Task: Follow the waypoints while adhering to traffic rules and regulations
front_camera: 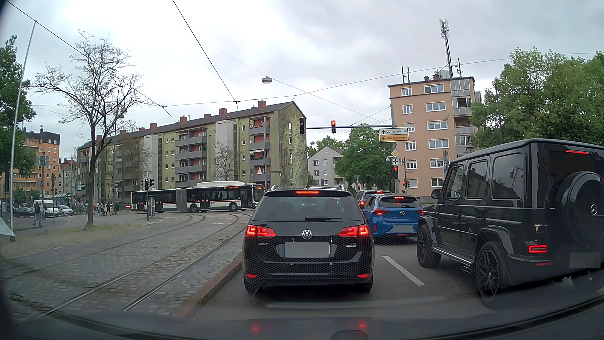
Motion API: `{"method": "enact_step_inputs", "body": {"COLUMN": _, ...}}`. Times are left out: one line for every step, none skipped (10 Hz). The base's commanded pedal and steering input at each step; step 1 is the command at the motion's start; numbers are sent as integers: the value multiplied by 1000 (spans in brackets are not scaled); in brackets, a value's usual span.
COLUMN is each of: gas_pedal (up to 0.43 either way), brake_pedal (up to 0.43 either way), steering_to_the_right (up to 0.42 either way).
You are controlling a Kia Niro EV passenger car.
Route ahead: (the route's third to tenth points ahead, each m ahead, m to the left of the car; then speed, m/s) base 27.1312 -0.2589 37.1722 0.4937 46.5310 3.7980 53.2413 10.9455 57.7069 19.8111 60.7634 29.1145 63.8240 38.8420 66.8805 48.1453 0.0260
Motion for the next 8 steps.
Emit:
{"method": "enact_step_inputs", "body": {"gas_pedal": 0, "brake_pedal": 207, "steering_to_the_right": -9}}
{"method": "enact_step_inputs", "body": {"gas_pedal": 0, "brake_pedal": 220, "steering_to_the_right": -9}}
{"method": "enact_step_inputs", "body": {"gas_pedal": 0, "brake_pedal": 226, "steering_to_the_right": -9}}
{"method": "enact_step_inputs", "body": {"gas_pedal": 0, "brake_pedal": 232, "steering_to_the_right": -10}}
{"method": "enact_step_inputs", "body": {"gas_pedal": 0, "brake_pedal": 232, "steering_to_the_right": -9}}
{"method": "enact_step_inputs", "body": {"gas_pedal": 0, "brake_pedal": 232, "steering_to_the_right": -9}}
{"method": "enact_step_inputs", "body": {"gas_pedal": 0, "brake_pedal": 232, "steering_to_the_right": -9}}
{"method": "enact_step_inputs", "body": {"gas_pedal": 0, "brake_pedal": 232, "steering_to_the_right": -9}}
